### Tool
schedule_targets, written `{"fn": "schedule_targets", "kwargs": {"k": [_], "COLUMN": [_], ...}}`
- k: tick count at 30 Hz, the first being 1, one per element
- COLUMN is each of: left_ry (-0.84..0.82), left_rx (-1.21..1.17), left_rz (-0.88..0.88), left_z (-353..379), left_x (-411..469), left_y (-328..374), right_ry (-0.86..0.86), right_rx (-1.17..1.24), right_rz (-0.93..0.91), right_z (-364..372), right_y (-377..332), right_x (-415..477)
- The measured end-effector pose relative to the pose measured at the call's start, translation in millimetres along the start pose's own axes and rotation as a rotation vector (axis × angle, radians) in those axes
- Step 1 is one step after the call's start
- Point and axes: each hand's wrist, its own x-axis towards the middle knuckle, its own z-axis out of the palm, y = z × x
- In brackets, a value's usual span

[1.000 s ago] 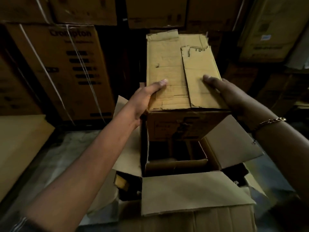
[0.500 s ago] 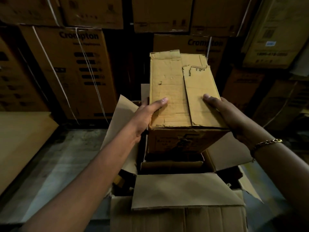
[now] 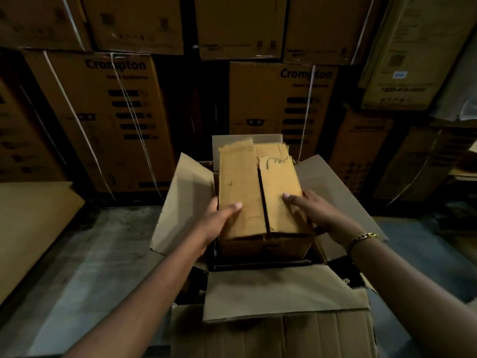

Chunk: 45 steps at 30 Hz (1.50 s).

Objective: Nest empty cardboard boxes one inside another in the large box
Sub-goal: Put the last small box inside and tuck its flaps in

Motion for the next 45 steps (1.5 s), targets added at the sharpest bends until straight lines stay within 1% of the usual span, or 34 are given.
{"fn": "schedule_targets", "kwargs": {"k": [3, 6, 8, 11, 14, 17, 18, 21, 22, 24, 25, 26, 28, 30, 35, 39, 42, 45], "left_ry": [-0.018, 0.001, 0.020, 0.046, 0.061, 0.118, 0.118, 0.063, 0.061, 0.076, 0.073, 0.064, 0.039, 0.023, 0.013, 0.011, 0.043, 0.050], "left_rx": [0.146, 0.356, 0.503, 0.725, 0.806, 0.925, 0.954, 1.064, 1.153, 1.351, 1.398, 1.413, 1.402, 1.396, 1.452, 1.495, 1.445, 1.309], "left_rz": [-0.041, -0.007, 0.003, 0.045, 0.076, 0.118, 0.125, 0.114, 0.128, 0.175, 0.178, 0.171, 0.151, 0.144, 0.199, 0.229, 0.239, 0.164], "left_z": [5, 5, 5, 6, 10, 17, 19, 16, 13, 8, 7, 6, 7, 10, 14, 15, 18, 21], "left_x": [7, 16, 20, 28, 37, 47, 51, 64, 69, 77, 79, 83, 90, 97, 110, 110, 103, 95], "left_y": [-13, -21, -21, -24, -27, -21, -19, -20, -25, -38, -43, -49, -55, -55, -55, -58, -58, -60], "right_ry": [-0.004, 0.004, 0.020, 0.089, 0.104, 0.129, 0.122, 0.048, 0.041, 0.059, 0.066, 0.068, 0.065, 0.064, 0.036, 0.118, 0.143, 0.099], "right_rx": [-0.089, -0.129, -0.216, -0.374, -0.459, -0.637, -0.677, -0.688, -0.737, -0.946, -1.054, -1.129, -1.178, -1.179, -1.145, -1.097, -1.050, -0.947], "right_rz": [0.037, 0.060, 0.036, -0.019, -0.055, -0.055, -0.054, -0.035, -0.031, -0.065, -0.102, -0.137, -0.176, -0.166, -0.105, -0.127, -0.141, -0.102], "right_z": [12, 16, 15, 17, 21, 22, 20, 20, 24, 37, 45, 52, 56, 55, 69, 78, 70, 55], "right_y": [20, 28, 28, 27, 26, 20, 17, 14, 16, 23, 26, 30, 33, 34, 43, 54, 56, 53], "right_x": [12, 24, 29, 34, 37, 44, 47, 63, 67, 75, 78, 81, 90, 98, 108, 105, 97, 92]}}
